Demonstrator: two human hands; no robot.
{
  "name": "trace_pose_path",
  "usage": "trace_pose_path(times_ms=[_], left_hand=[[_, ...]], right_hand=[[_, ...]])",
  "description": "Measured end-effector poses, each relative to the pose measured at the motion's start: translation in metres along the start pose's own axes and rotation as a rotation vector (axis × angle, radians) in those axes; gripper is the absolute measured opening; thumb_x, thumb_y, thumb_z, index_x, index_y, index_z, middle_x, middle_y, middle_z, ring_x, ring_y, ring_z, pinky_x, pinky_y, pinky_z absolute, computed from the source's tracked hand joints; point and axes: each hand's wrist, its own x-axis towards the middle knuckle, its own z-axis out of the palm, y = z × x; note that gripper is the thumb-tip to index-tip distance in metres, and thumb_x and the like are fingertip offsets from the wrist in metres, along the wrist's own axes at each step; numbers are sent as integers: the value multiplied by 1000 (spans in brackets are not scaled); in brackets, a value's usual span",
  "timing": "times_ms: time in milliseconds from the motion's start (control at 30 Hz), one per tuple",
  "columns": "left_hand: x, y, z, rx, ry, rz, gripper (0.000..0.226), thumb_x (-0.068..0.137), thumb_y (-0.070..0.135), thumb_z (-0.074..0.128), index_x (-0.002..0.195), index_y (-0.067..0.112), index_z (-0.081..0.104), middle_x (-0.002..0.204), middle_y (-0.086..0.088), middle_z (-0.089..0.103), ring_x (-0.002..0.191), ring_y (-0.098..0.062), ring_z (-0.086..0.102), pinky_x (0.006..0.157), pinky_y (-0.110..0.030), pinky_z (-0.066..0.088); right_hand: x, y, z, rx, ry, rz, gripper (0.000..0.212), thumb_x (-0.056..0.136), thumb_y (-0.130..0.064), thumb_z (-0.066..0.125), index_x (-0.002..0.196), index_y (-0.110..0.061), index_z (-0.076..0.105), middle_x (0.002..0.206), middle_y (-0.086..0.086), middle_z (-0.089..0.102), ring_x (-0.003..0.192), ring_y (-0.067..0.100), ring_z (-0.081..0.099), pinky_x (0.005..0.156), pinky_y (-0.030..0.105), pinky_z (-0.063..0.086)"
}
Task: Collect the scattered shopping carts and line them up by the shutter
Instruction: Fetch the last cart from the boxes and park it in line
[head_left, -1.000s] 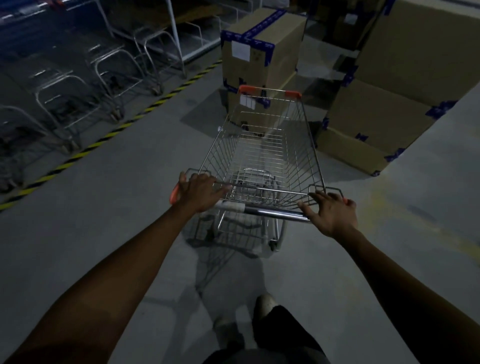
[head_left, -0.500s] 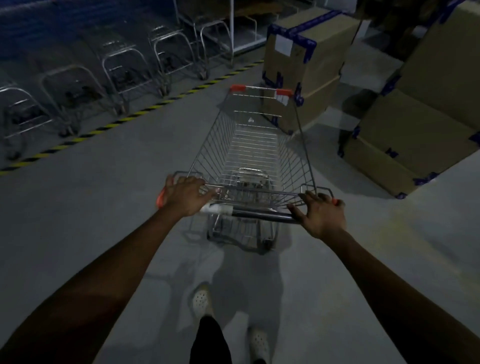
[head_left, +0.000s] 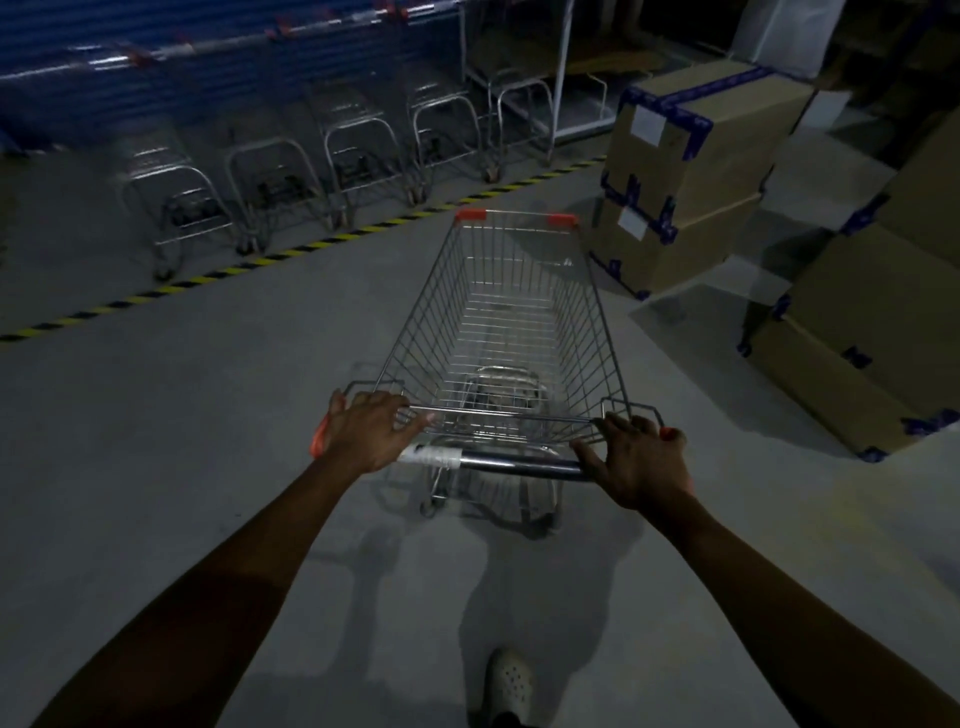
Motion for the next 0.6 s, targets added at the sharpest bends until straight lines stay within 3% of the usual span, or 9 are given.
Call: trace_pose_path(times_ms=[100, 300, 600], left_hand=[[-33, -10, 8, -17, 22, -37, 122, 60, 99, -12, 142, 34, 50, 151, 3, 48, 140, -21, 41, 120, -56, 9], [-103, -28, 31, -64, 38, -149, 103, 74, 94, 3, 141, 35, 52, 151, 4, 49, 140, -20, 41, 120, -56, 6], [-203, -28, 49, -60, 76, -359, 93, 80, 91, 6, 139, 35, 53, 147, 1, 53, 137, -23, 44, 119, -58, 12]], right_hand=[[-14, -10, 1, -1, 4, -43, 89, 86, -79, 2, 148, -30, 42, 155, -4, 43, 137, 26, 43, 103, 50, 31], [-43, -31, 3, -18, 26, -147, 93, 82, -79, -1, 146, -30, 45, 152, -5, 48, 134, 24, 47, 102, 49, 31], [-50, -55, 3, -33, 34, -382, 83, 86, -77, 10, 142, -31, 50, 144, -2, 56, 127, 23, 53, 99, 47, 32]])
